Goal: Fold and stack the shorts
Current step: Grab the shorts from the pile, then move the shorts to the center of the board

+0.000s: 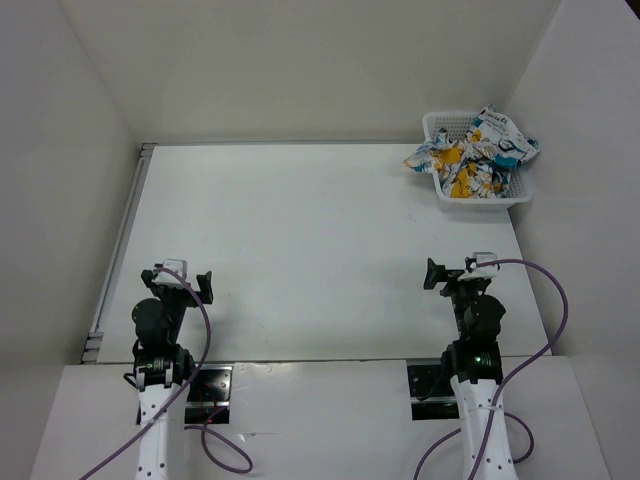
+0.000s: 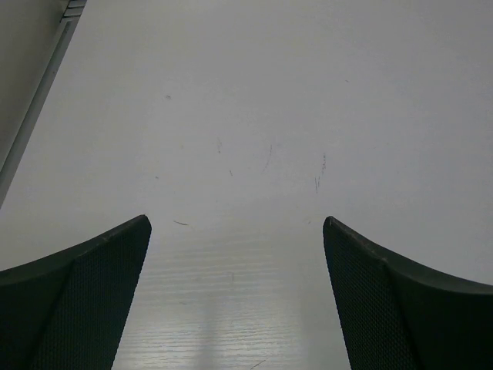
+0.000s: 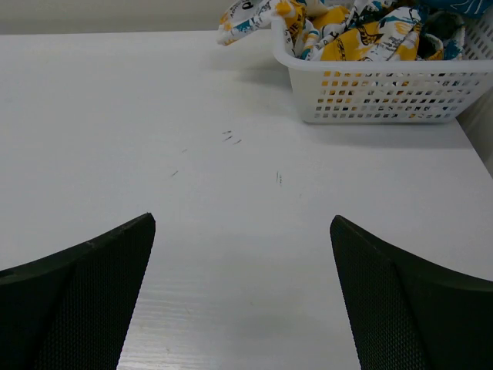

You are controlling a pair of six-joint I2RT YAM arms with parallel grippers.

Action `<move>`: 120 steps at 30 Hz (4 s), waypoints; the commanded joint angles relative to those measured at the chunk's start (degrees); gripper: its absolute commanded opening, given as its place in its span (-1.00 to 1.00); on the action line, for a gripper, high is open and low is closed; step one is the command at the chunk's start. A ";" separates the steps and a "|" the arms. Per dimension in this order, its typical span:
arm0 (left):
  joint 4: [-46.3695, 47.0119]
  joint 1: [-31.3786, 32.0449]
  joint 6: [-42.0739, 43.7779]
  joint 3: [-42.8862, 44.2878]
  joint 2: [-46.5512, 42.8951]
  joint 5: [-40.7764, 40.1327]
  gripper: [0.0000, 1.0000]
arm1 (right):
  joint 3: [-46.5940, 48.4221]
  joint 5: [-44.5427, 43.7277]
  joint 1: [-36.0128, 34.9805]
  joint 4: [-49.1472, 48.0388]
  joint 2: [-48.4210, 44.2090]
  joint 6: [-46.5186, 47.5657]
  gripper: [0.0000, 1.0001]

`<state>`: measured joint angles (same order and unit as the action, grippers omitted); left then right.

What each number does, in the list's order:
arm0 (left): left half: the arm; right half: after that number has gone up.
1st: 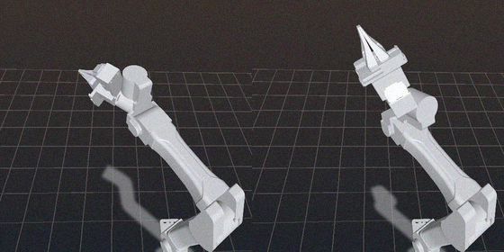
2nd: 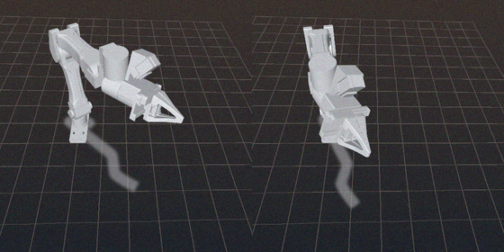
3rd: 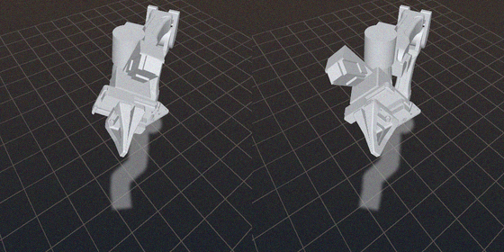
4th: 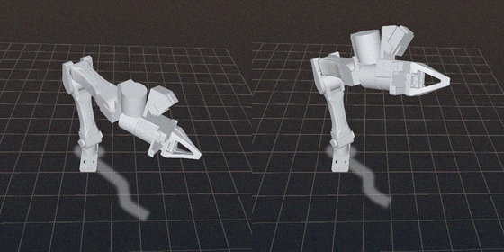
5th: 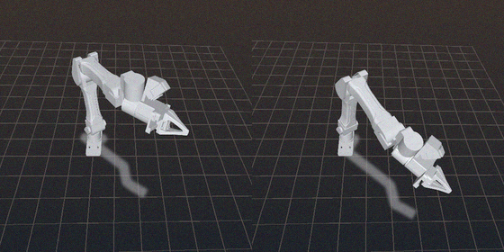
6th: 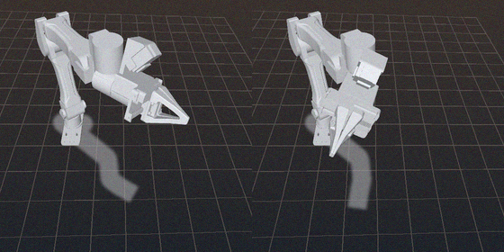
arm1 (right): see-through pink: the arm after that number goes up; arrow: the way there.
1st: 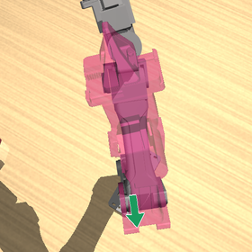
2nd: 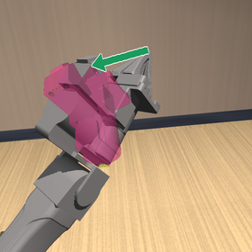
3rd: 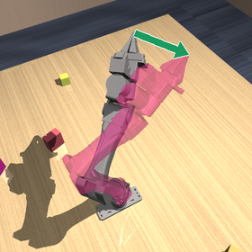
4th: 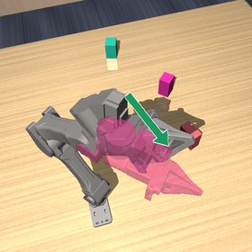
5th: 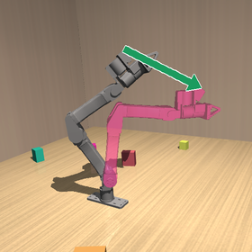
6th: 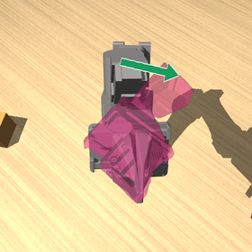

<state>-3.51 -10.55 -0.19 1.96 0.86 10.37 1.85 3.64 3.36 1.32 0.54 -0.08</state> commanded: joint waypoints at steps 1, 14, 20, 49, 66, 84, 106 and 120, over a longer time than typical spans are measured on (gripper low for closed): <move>1.75 0.17 0.19 -1.17 -2.36 1.14 0.98 | -1.58 -0.21 -0.37 -0.88 -1.15 0.69 0.97; 7.53 0.17 0.19 1.47 -2.36 36.31 0.98 | -2.20 43.82 -0.37 0.44 -1.15 106.47 0.98; 26.28 3.07 0.19 13.01 7.54 27.08 0.98 | 8.12 44.53 -0.89 -19.45 2.96 81.30 0.98; -12.84 25.74 0.19 84.08 105.92 12.23 0.98 | 107.66 -13.92 11.50 19.68 125.84 -6.78 0.93; -13.37 28.39 0.19 84.62 104.53 8.71 0.98 | 114.24 -9.62 8.53 21.26 123.05 -2.39 -1.00; -8.97 27.34 0.19 69.86 73.96 -9.49 0.98 | 132.99 16.35 -20.58 34.36 104.49 -8.16 -1.00; -26.46 40.58 0.19 52.18 72.08 2.21 0.98 | 87.19 -3.12 -19.35 24.52 97.54 -3.95 0.59; -13.38 50.10 0.19 53.68 90.18 8.78 0.98 | 112.14 5.06 -17.42 21.35 130.77 -14.43 0.59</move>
<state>-22.31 39.13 -0.21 53.74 88.44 15.75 109.73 6.48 -14.24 24.27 129.62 -10.94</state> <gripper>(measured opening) 0.990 0.792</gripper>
